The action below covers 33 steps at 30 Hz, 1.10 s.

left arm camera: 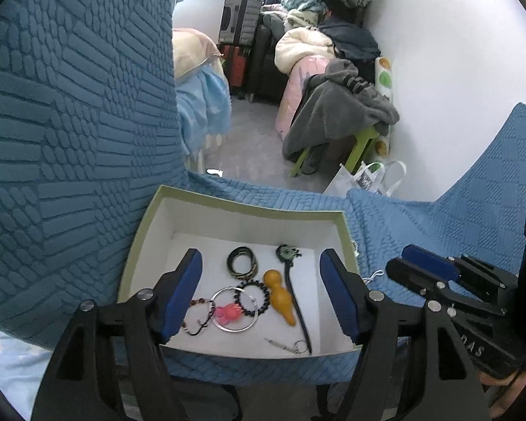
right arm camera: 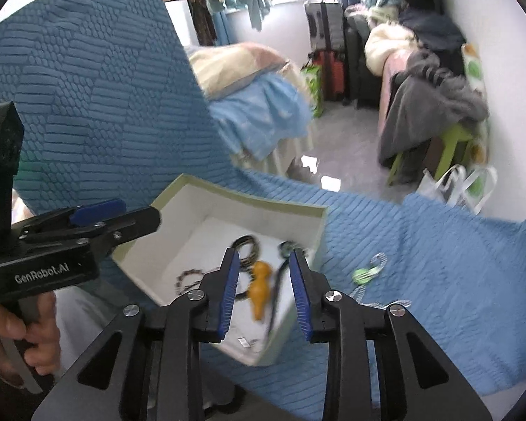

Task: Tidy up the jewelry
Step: 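Withdraw both tools to the green tag on the ball chain, then grasp the green disc tag with the left tool while the right tool grasps the ball chain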

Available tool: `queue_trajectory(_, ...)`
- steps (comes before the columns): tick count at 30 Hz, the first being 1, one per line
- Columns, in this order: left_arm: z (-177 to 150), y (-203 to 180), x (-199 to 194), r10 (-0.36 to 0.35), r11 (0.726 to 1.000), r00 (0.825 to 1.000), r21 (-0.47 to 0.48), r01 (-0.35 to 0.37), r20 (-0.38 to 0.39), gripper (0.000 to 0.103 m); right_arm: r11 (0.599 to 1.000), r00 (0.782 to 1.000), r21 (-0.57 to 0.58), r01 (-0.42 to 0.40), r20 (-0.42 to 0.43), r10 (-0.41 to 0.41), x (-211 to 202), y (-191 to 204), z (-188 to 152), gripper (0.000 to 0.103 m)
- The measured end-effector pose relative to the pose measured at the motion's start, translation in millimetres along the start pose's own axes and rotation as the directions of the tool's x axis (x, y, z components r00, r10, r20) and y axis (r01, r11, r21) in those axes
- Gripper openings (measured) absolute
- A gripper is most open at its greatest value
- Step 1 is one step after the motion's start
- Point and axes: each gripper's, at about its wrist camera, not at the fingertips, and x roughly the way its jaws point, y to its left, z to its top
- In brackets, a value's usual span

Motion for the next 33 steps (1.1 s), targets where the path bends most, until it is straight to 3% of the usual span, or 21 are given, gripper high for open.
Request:
queue_trajectory(7, -8, -14, 14, -0.041, 0.999, 0.999, 0.002, 0.041, -0.003, 0.069, 0.995, 0.996, 0.06, 0.085, 0.013, -0.086, 2, -51, -14, 0.028)
queue_trajectory(13, -15, -33, 32, -0.093, 0.996, 0.995, -0.005, 0.093, -0.043, 0.062, 0.989, 0.992, 0.095, 0.115, -0.058, -0.11, 37, -89, -39, 0.028)
queue_trajectory(23, -21, -72, 60, -0.151, 0.987, 0.983, 0.037, 0.156, -0.106, 0.032, 0.99, 0.975, 0.086, 0.116, -0.198, -0.097, 102, -121, -78, 0.029)
queue_trajectory(28, -20, -80, 68, -0.15, 0.987, 0.982, 0.042, 0.156, -0.115, 0.026, 0.996, 0.984, 0.062, 0.064, -0.17, -0.052, 111, -124, -79, 0.03)
queue_trajectory(33, -19, -83, 73, -0.143, 0.989, 0.982, 0.029, 0.148, -0.119, 0.026, 1.0, 0.987, 0.009, 0.028, -0.158, -0.026, 119, -115, -82, 0.049)
